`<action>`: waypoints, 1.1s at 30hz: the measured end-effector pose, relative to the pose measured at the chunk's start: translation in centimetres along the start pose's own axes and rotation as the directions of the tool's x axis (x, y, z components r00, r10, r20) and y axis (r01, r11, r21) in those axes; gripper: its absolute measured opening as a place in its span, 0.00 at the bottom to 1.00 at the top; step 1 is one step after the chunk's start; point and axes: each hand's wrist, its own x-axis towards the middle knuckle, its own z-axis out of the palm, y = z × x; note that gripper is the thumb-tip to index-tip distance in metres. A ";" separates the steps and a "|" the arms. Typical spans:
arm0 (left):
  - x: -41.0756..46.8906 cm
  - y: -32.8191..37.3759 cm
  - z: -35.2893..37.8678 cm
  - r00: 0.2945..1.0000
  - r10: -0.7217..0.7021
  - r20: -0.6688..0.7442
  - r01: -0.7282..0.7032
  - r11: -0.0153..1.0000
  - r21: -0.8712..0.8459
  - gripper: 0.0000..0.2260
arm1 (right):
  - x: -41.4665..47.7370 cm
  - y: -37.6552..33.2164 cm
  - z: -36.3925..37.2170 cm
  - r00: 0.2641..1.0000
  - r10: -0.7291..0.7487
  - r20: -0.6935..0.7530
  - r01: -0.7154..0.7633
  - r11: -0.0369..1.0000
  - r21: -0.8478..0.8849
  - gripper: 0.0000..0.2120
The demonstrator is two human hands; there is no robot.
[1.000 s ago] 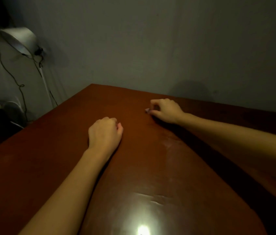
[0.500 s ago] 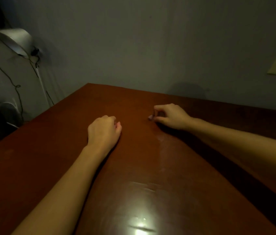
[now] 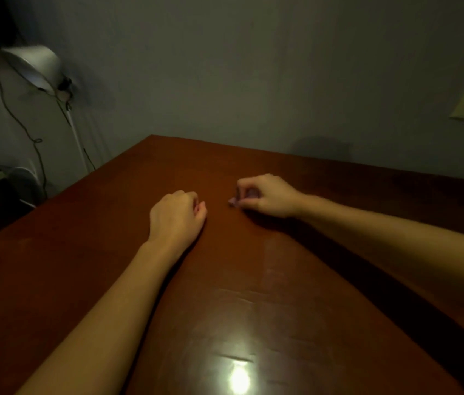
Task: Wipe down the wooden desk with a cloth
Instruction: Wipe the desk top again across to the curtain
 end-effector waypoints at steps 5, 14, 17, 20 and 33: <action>-0.1 -0.2 0.1 1.000 0.008 -0.020 -0.008 1.000 -0.004 0.12 | -6.0 -1.6 0.1 0.954 -0.232 0.189 0.218 0.971 0.095 0.07; -0.1 -0.2 0.0 1.000 0.027 -0.006 -0.028 1.000 -0.013 0.12 | 0.5 4.2 -0.7 0.991 0.120 -0.064 -0.123 0.991 -0.056 0.09; -0.1 0.0 -0.1 1.000 0.008 -0.016 -0.008 1.000 -0.004 0.12 | -1.8 -0.4 0.7 0.995 -0.099 0.021 0.099 0.995 -0.011 0.07; -0.1 0.1 -0.1 1.000 0.015 -0.026 -0.015 1.000 0.004 0.12 | -6.2 -2.2 0.7 0.948 -0.294 0.123 0.289 0.956 0.060 0.08; -3.6 -0.7 -1.6 0.998 0.063 -0.028 -0.064 0.998 -0.029 0.12 | -4.1 -4.2 2.1 0.983 -0.180 -0.022 0.180 0.983 -0.024 0.07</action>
